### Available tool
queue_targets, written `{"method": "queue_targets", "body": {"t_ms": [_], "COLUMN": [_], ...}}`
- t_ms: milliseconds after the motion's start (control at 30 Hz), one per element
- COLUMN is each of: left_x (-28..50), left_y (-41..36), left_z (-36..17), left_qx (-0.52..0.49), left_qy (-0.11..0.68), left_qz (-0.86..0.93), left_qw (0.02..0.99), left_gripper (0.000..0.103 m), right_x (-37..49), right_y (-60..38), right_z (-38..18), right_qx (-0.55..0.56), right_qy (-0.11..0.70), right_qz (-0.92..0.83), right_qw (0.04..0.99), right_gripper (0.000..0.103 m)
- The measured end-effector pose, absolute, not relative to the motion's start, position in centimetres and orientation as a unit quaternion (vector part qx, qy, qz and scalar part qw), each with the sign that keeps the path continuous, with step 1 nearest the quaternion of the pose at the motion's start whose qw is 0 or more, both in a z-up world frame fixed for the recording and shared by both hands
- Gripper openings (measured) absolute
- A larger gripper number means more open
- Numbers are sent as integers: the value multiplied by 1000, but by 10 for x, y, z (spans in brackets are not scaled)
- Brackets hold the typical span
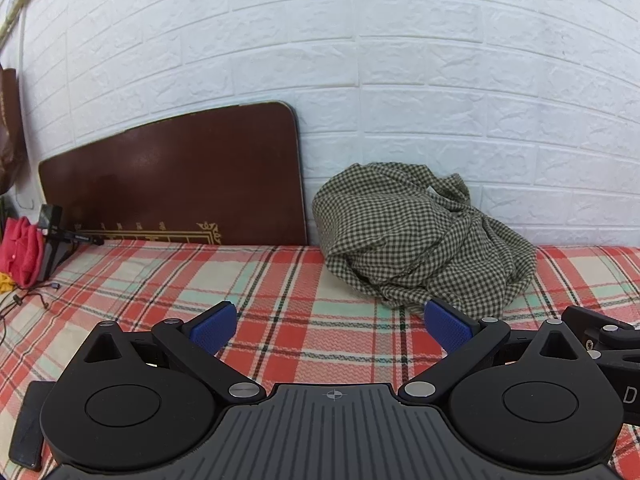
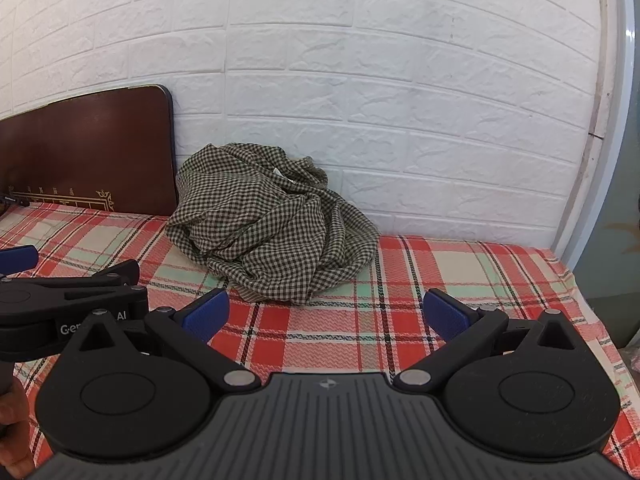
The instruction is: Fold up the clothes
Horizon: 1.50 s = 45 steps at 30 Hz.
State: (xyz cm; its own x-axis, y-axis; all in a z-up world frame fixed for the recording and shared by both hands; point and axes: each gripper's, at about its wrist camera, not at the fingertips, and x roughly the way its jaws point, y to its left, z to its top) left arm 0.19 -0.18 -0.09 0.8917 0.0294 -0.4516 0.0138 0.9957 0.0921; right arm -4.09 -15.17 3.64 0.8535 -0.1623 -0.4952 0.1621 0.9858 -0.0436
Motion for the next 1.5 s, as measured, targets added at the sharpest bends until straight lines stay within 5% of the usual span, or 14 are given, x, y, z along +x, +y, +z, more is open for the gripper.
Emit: {"method": "queue_targets", "body": {"t_ms": [1500], "left_x": [15], "left_y": [-28], "left_z": [-16], "left_qx": [56], "left_qy": [260], "left_qz": [-45], "left_qw": [963], "left_gripper": [103], "right_x": [-40], "right_y": [-174], "right_z": [33], "right_qx": [4], "right_qy": [265], "right_qz": [-97], "right_qw": [959], "right_gripper": [103]}}
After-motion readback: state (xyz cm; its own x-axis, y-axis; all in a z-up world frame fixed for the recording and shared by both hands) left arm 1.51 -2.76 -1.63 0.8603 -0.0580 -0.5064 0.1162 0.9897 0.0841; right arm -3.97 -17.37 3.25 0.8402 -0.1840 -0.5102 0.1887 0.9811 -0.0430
